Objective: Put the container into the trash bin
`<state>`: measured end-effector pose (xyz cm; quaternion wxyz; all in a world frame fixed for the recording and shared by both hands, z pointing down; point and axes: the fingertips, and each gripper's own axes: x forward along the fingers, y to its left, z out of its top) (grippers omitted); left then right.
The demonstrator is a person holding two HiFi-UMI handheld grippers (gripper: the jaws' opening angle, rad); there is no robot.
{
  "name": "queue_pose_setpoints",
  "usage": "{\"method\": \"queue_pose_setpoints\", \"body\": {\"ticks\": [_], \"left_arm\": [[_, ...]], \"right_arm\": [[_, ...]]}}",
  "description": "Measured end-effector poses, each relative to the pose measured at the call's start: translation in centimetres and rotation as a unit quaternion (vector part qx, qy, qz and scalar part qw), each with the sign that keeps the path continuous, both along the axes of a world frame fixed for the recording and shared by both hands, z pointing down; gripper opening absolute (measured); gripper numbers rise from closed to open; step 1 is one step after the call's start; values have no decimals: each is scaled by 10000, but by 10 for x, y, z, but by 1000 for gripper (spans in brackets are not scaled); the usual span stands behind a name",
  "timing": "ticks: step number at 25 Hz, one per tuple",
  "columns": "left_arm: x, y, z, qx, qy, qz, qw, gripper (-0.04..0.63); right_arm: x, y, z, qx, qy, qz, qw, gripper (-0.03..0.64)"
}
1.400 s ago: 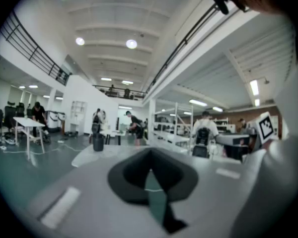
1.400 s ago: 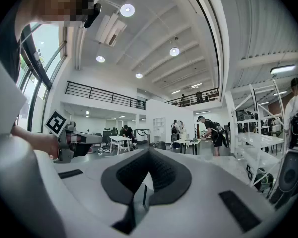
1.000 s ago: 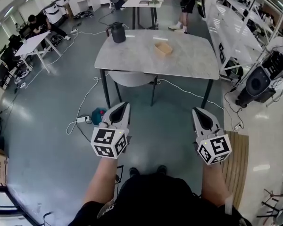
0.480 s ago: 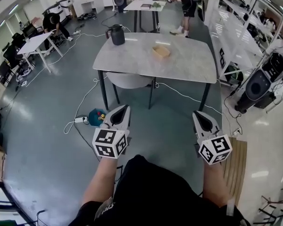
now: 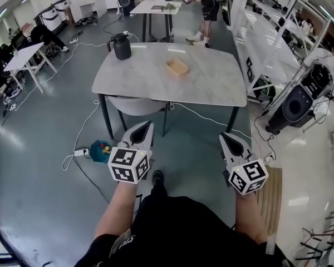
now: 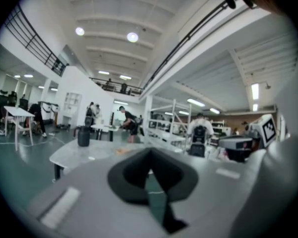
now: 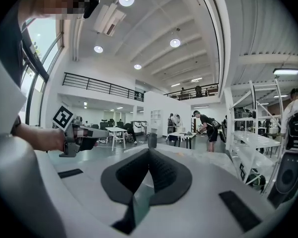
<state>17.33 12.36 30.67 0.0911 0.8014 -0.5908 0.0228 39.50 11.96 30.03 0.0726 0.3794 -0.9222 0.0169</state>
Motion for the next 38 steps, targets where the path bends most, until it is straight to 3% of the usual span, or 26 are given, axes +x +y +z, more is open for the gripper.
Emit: {"method": "queue_pose_setpoints", "body": {"ticks": [12,28,38], "left_arm": [[-43,-140,5,-272,-47,413,9988,5],[-109,-236,20,-507,-224,629,9965,5],[-98,-303,40,-724,-134,673,9950,5]], "right_arm": [[-55,-119,23,-572,-13,184,9982,-6],[-137,-212,41,-984,-221,122,9948,-6],[-131,-278,67,-1399,-258,72,9898,-6]]}}
